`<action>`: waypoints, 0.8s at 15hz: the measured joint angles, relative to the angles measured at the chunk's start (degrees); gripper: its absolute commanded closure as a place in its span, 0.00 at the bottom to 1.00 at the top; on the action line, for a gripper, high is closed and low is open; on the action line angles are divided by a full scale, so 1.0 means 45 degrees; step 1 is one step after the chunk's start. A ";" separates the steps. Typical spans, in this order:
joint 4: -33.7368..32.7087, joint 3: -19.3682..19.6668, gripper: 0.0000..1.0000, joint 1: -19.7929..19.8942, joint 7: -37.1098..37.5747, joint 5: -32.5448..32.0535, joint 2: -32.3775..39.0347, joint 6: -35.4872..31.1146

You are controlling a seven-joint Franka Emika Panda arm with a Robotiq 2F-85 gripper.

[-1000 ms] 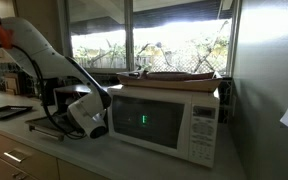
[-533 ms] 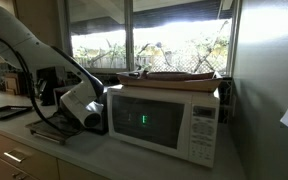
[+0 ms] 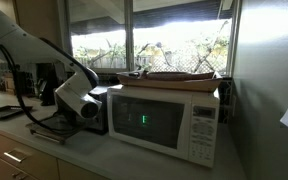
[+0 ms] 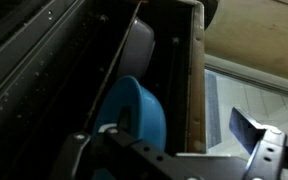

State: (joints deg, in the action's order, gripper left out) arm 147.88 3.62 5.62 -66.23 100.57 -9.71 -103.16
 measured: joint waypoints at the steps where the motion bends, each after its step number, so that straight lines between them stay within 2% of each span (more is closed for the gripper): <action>1: 0.0003 -0.0071 0.00 0.0000 0.0395 -0.0275 -0.0124 -0.0321; 12: -0.0173 -0.0875 0.00 -0.0017 0.4952 -0.3504 -0.1431 -0.1947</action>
State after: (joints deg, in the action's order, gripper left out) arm 147.11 -0.32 5.54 -43.95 84.80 -16.15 -111.92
